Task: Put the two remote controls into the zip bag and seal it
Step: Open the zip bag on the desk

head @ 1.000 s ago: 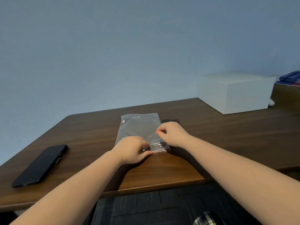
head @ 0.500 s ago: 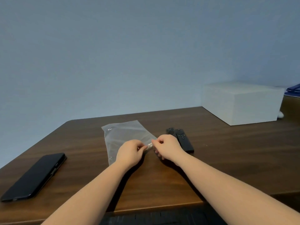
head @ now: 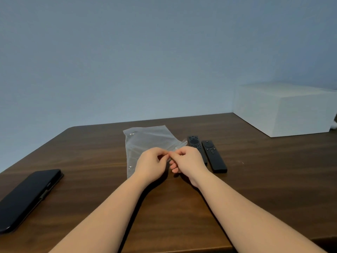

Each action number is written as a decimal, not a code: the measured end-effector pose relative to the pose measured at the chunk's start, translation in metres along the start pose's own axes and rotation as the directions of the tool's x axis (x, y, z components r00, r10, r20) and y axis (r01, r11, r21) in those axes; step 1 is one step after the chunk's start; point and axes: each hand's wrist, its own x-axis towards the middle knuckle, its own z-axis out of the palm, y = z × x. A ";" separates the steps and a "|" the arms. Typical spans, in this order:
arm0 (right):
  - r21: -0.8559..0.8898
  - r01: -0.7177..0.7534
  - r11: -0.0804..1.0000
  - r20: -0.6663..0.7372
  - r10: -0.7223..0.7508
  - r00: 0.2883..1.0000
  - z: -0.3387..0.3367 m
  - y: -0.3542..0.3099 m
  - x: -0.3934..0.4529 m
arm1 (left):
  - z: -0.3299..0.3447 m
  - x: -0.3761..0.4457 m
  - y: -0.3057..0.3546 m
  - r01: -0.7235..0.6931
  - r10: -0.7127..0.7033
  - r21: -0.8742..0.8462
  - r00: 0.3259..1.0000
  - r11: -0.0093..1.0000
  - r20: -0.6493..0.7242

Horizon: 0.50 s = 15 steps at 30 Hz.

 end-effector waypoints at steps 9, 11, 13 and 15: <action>-0.187 0.137 0.973 -0.018 -0.143 0.990 0.004 -0.002 0.000 | -0.017 0.002 0.001 -0.064 0.063 0.075 0.998 0.995 0.007; -0.193 0.137 0.971 -0.021 -0.144 0.989 0.004 -0.003 0.000 | -0.014 0.002 0.000 -0.089 0.090 0.116 0.996 0.989 0.001; -0.196 0.137 0.971 -0.029 -0.145 0.989 0.003 -0.004 -0.001 | -0.013 0.003 -0.001 -0.083 0.088 0.129 0.996 0.988 -0.032; -0.228 0.128 0.965 -0.030 -0.138 0.990 0.003 -0.004 -0.003 | -0.019 0.006 -0.004 -0.022 0.032 0.075 0.990 0.997 -0.134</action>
